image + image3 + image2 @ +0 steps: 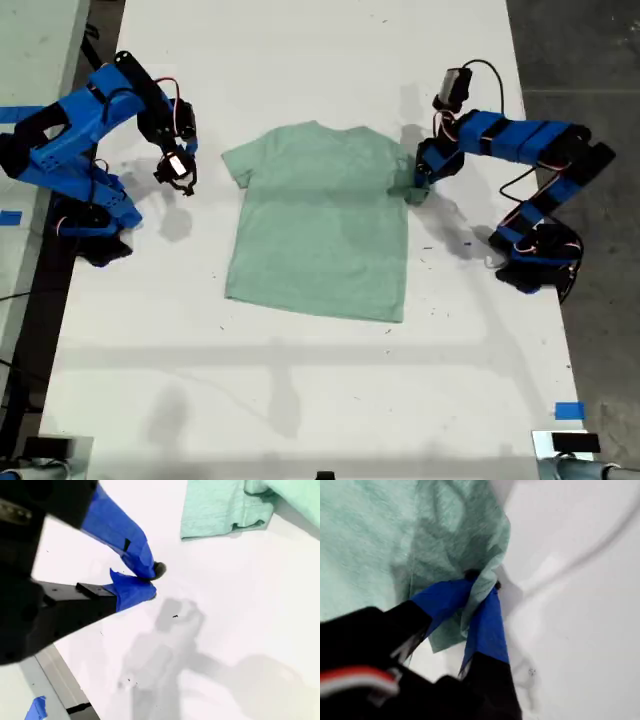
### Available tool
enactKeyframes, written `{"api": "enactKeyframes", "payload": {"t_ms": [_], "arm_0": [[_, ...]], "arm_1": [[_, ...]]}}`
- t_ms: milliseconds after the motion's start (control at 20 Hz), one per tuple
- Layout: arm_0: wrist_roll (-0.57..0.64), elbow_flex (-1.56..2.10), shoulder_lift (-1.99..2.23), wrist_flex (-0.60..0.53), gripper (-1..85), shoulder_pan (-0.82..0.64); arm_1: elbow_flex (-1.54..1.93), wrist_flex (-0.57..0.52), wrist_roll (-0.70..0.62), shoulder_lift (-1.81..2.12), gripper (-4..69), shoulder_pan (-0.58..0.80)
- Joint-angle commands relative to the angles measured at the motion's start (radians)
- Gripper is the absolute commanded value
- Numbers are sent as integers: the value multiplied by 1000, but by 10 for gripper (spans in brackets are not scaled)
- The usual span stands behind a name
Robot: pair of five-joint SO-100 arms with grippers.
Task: Fold tshirt
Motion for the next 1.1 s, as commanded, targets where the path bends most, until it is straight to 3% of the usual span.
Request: {"api": "enactKeyframes", "payload": {"t_ms": [0, 300, 500, 650, 900, 1050], "arm_0": [[-20, -3, 12, -6, 1, 25], [-31, 26, 37, -18, 1, 28], [-35, 34, 43, -32, 1, 32], [-41, 34, 41, -44, 1, 38], [-52, 34, 40, -48, 1, 52], [-57, 34, 40, -44, 1, 60]], "arm_1": [[-37, 23, -32, 38, -11, -11], [-279, 245, -21, 167, -11, -133], [-485, 264, 63, 178, -11, -216], [-609, 175, 121, 97, -11, -281], [-736, -104, 176, -219, -11, -380], [-825, -161, 190, -433, 13, -413]]}}
